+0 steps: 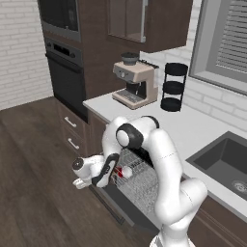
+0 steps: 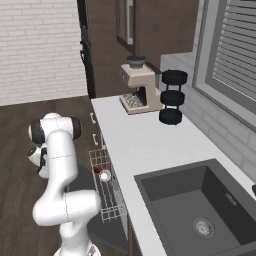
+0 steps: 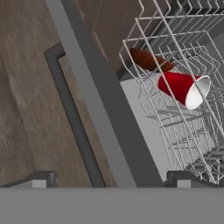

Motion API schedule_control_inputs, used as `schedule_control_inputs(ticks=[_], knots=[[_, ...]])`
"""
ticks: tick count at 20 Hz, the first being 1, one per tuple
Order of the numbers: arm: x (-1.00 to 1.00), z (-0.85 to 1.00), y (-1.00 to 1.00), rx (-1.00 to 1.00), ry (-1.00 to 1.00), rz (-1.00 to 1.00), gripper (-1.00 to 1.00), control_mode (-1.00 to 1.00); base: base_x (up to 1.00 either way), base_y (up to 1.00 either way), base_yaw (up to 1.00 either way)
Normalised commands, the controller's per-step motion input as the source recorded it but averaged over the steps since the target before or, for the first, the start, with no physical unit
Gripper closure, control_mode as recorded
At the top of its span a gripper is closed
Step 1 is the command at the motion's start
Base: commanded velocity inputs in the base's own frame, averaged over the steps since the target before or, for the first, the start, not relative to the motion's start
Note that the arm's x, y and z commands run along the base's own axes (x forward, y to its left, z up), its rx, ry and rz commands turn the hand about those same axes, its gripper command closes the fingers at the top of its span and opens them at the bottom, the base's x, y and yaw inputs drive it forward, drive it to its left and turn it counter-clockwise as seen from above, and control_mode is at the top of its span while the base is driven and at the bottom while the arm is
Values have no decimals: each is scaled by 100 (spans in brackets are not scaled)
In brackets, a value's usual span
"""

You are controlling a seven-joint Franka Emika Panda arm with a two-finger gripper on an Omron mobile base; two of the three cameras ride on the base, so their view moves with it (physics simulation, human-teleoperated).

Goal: Pick up the cup and bowl from the counter, place them in the dishwasher, and close the dishwasher door.

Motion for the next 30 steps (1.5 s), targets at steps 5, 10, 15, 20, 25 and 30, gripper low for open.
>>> schedule_control_inputs(ticks=[5,10,15,20,25,30], knots=[[0,-22,41,-6,0,-12,-100,-100,0,0,0],[0,-26,52,-16,0,-4,-100,-100,0,0,0],[2,-55,15,-17,0,0,-100,-100,0,0,0],[2,-60,-18,-10,0,0,-100,-100,0,0,0],[4,-61,-45,-5,0,0,-100,-100,0,0,0],[28,-69,-49,-9,0,0,-100,-100,0,0,0]])
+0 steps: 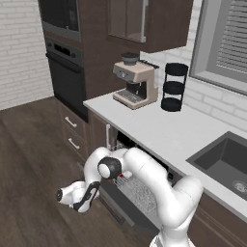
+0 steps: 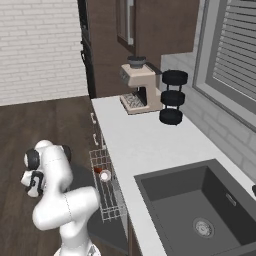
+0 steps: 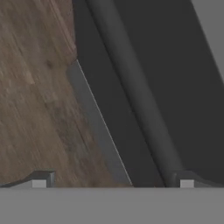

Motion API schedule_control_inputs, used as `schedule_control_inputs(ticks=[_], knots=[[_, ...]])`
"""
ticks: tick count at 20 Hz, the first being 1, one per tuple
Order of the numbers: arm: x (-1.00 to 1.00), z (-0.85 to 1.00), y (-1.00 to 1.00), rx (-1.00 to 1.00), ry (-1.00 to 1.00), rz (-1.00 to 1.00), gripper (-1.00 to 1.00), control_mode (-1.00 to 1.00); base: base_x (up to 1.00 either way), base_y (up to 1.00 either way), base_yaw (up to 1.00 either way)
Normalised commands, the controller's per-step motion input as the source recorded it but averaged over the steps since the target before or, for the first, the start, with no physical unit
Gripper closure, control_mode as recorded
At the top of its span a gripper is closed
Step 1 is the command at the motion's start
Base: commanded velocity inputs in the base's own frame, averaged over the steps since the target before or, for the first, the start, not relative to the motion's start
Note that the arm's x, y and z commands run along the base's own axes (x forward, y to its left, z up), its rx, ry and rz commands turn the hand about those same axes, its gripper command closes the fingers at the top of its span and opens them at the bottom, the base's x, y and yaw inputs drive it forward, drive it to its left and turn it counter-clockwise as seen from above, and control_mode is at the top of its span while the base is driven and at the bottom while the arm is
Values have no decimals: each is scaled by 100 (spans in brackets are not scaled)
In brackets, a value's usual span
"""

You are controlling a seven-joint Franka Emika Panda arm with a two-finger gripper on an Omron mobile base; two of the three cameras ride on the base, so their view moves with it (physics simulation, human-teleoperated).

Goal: Pick up the cup and bowl from the counter, place them in the dishwasher, and close the dishwasher door.

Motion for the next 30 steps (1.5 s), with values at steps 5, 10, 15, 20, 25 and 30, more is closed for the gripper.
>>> schedule_control_inputs(ticks=[5,10,15,20,25,30], knots=[[38,-66,-38,-13,-2,0,-100,-100,0,0,0],[1,-9,-98,-13,-10,1,-100,-100,0,0,0],[-14,4,-100,-4,-5,4,-100,-100,0,0,0],[-34,23,-100,0,0,7,-100,-100,0,0,0],[-19,30,-100,0,6,11,-100,-100,0,0,0],[0,0,-100,0,-1,15,-100,-100,0,0,0]])
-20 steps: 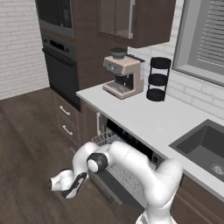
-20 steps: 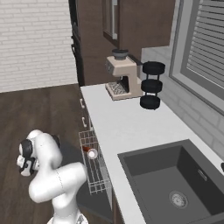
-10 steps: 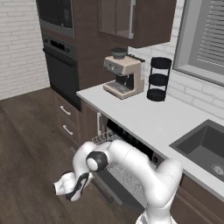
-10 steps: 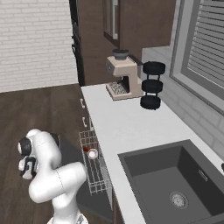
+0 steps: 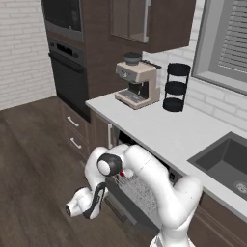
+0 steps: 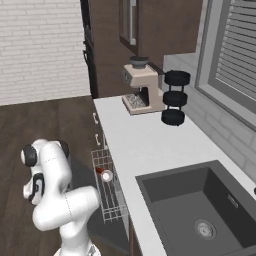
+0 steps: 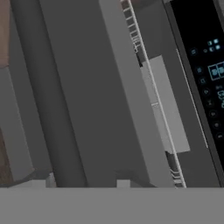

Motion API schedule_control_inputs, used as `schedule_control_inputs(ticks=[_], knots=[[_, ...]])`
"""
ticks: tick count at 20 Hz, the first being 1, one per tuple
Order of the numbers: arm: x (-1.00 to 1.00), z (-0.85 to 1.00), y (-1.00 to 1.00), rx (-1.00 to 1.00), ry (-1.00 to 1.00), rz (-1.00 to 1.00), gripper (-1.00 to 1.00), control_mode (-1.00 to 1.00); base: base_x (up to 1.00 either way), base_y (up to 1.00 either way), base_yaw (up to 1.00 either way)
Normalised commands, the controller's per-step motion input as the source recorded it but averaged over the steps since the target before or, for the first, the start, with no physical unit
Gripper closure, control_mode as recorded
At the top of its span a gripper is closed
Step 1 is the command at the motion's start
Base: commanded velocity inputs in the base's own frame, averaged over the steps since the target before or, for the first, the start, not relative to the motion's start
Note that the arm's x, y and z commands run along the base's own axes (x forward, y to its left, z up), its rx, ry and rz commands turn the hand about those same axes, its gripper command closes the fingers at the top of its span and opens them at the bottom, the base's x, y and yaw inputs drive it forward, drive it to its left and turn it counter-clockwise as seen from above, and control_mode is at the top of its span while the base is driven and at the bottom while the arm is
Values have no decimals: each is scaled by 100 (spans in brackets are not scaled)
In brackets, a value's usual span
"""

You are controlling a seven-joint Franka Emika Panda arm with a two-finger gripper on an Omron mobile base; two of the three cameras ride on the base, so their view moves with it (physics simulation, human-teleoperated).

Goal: Pick up the cup and bowl from the counter, place them in the dishwasher, and close the dishwasher door.

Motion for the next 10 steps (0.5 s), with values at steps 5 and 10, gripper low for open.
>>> schedule_control_inputs(ticks=[5,10], knots=[[0,0,-100,-8,-12,13,-100,-100,0,0,0],[0,0,-100,-11,-14,8,-100,-100,0,0,0]])
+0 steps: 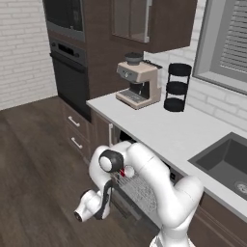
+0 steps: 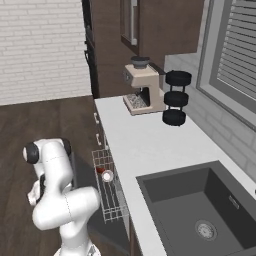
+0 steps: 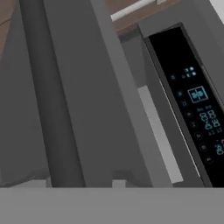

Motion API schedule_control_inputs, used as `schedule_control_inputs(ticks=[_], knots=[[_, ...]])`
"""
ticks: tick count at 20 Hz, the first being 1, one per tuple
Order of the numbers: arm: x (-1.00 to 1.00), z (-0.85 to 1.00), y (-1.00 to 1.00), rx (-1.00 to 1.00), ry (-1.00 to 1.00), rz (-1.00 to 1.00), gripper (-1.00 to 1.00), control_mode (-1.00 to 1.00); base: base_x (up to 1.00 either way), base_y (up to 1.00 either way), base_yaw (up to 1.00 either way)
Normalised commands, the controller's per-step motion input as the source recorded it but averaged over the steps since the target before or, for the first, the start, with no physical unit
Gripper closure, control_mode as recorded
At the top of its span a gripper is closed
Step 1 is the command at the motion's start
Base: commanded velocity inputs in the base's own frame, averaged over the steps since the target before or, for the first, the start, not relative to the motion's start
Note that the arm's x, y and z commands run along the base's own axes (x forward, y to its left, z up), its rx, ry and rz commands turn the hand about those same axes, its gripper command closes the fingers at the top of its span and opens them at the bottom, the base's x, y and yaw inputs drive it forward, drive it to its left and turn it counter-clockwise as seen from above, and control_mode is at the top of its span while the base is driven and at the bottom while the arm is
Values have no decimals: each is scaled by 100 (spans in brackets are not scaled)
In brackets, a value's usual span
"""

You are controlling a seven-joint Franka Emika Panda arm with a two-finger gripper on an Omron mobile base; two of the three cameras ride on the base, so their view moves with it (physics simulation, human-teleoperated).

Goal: Pick up the cup and bowl from the counter, place them in the dishwasher, and close the dishwasher door.

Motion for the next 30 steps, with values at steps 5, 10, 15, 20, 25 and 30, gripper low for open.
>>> schedule_control_inputs(ticks=[5,10,15,20,25,30], knots=[[1,0,-100,-11,-16,5,-100,-100,0,0,0],[7,0,-100,-14,-21,1,-100,-100,0,0,0],[31,0,-100,-10,-11,0,-100,-100,0,0,0],[46,0,-100,-9,-5,0,-100,-100,0,0,0],[47,0,-100,-14,-2,-4,-100,-100,0,0,0],[55,0,-100,-15,0,-6,-100,-100,0,0,0]])
